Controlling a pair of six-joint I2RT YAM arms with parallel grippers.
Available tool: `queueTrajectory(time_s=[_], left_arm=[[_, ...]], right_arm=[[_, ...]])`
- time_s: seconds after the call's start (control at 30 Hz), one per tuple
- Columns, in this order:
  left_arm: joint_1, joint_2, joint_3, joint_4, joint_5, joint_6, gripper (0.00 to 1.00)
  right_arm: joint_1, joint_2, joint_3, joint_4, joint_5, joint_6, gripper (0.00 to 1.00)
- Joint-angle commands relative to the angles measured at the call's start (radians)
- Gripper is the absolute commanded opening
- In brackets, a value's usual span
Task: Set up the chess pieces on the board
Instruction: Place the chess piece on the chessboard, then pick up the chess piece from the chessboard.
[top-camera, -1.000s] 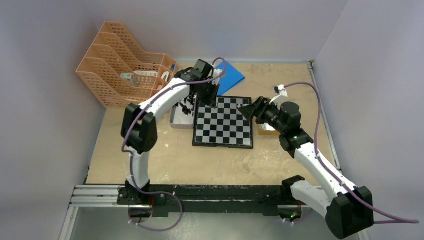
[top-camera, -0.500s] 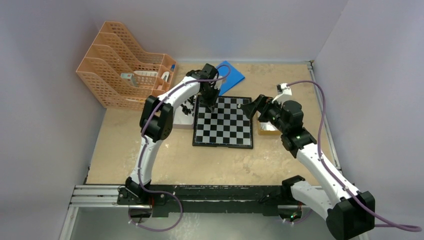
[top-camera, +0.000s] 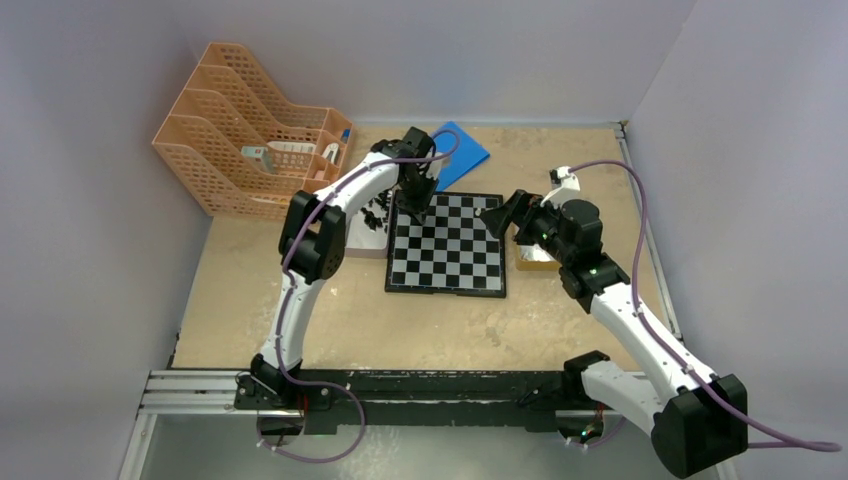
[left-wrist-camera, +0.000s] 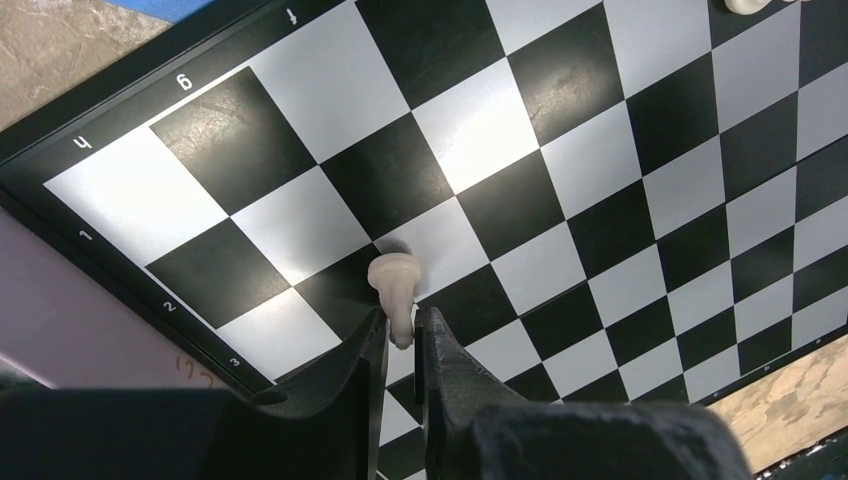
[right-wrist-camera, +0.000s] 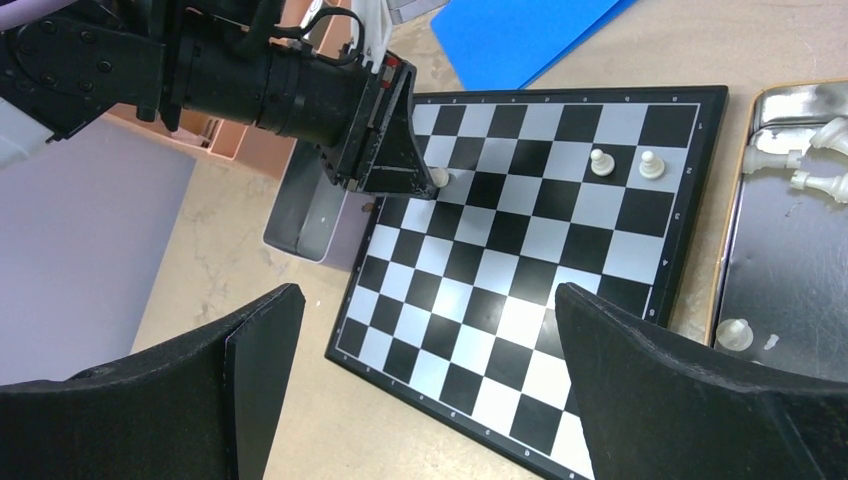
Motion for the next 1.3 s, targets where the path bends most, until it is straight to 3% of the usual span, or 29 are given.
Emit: queueTrajectory(time_s=[0.0,0.6,0.93,1.13,1.27], left_arm=[[0.004,-0.047,0.009,0.006,0.000,0.016,0.18],[0.000,-0.133,-0.135,0.222,0.028,0.003,0.25],[-0.011,-0.146,-0.172,0.312,-0.031,0.036,0.25],[-0.024,-0.177,-0.199,0.364,-0.067,0.047,0.07],[-0.024,-0.206,-0.240,0.433,-0.115,0.036,0.00]], right_arm=[[0.000,-0.020,0.031,0.025,-0.005,-0.004,0.98],[0.000,-0.032,0.021,0.029,-0.020,0.006,0.98],[0.000,-0.026,0.023,0.036,-0.017,0.003,0.98],[-0.001,-0.014,0.040,0.025,-0.018,-0.009,0.98],[0.000,-0.012,0.045,0.031,-0.023,-0.007,0.98]])
